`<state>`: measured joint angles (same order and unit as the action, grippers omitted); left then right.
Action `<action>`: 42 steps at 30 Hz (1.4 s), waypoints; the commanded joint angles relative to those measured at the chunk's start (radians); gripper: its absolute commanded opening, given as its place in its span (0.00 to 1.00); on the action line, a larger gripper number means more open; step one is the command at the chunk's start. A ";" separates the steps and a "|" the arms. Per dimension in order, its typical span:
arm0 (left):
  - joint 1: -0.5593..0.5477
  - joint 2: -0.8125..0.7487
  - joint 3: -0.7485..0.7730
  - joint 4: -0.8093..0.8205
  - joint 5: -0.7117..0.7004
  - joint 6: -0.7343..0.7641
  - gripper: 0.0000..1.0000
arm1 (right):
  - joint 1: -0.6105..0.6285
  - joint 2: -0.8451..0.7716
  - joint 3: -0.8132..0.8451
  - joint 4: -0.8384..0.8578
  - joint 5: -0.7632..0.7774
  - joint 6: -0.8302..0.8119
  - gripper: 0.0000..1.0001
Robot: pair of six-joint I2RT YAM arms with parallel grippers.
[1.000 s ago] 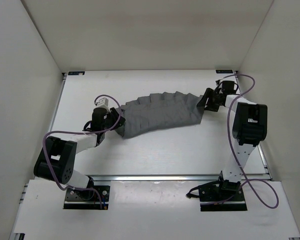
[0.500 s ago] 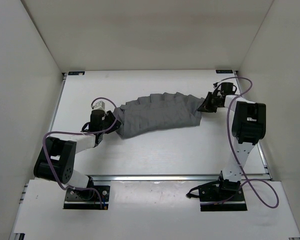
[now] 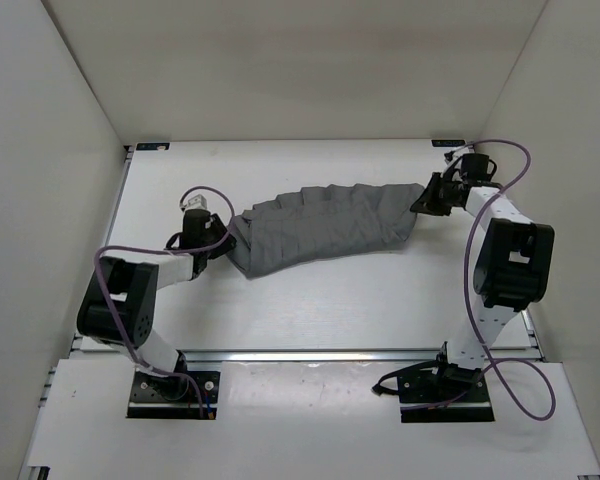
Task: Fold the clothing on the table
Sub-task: Fold the skirt
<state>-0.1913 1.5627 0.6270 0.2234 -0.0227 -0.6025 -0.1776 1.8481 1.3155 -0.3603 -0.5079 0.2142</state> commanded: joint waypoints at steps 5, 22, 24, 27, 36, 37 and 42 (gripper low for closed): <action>0.006 0.114 0.140 -0.090 0.017 0.004 0.34 | -0.037 -0.052 0.039 -0.043 0.019 -0.029 0.00; -0.174 0.217 0.267 -0.131 0.115 -0.052 0.00 | -0.192 -0.147 0.155 -0.183 -0.038 -0.111 0.00; -0.203 0.235 0.298 -0.150 0.110 -0.051 0.00 | -0.171 -0.148 0.204 -0.213 -0.078 -0.131 0.00; -0.206 0.252 0.287 -0.122 0.122 -0.071 0.00 | -0.081 -0.145 0.281 -0.264 -0.127 -0.144 0.00; -0.166 0.218 0.234 -0.075 0.152 -0.099 0.00 | 0.337 -0.139 0.280 -0.144 -0.115 -0.004 0.00; -0.166 0.220 0.232 -0.081 0.153 -0.095 0.00 | 0.381 -0.138 0.263 -0.132 -0.113 0.005 0.00; -0.149 0.209 0.215 -0.056 0.162 -0.109 0.00 | 0.541 -0.101 0.196 -0.065 -0.081 0.033 0.00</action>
<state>-0.3546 1.8103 0.8639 0.1680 0.1326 -0.7048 0.3202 1.7462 1.5368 -0.4896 -0.6121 0.2077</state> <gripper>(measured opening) 0.010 0.008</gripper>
